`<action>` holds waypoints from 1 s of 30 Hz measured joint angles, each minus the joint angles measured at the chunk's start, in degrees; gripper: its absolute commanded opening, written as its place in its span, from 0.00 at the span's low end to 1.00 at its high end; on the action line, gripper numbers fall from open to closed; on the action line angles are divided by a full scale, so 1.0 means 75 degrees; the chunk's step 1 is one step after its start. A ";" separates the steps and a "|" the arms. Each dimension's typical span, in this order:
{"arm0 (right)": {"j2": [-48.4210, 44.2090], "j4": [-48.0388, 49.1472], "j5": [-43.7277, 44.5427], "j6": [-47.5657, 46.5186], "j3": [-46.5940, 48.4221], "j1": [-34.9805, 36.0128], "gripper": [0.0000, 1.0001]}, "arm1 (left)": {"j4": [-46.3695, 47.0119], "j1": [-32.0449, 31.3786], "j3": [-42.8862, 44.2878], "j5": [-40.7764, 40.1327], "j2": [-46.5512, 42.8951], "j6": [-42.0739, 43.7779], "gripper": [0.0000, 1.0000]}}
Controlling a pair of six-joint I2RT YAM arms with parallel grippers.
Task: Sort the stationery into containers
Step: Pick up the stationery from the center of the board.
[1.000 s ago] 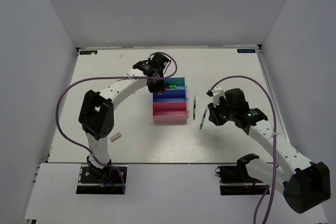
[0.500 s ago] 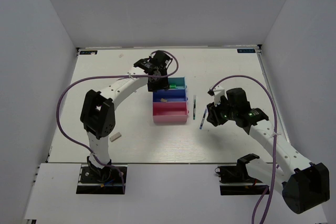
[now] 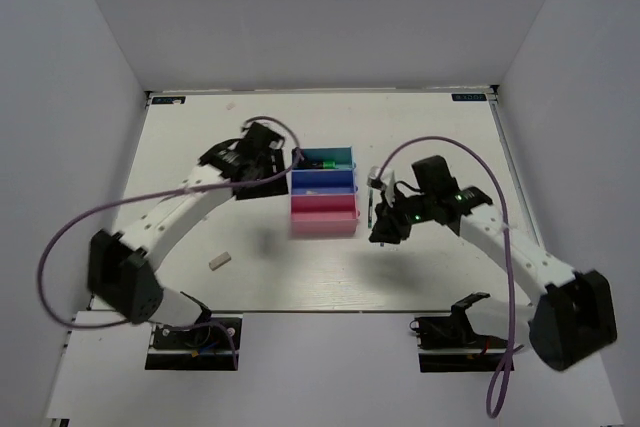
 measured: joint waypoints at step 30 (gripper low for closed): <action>0.9157 -0.0326 0.0487 -0.3471 0.8845 0.4829 0.71 | -0.0536 0.7533 -0.4838 -0.0586 -0.5001 -0.1166 1.00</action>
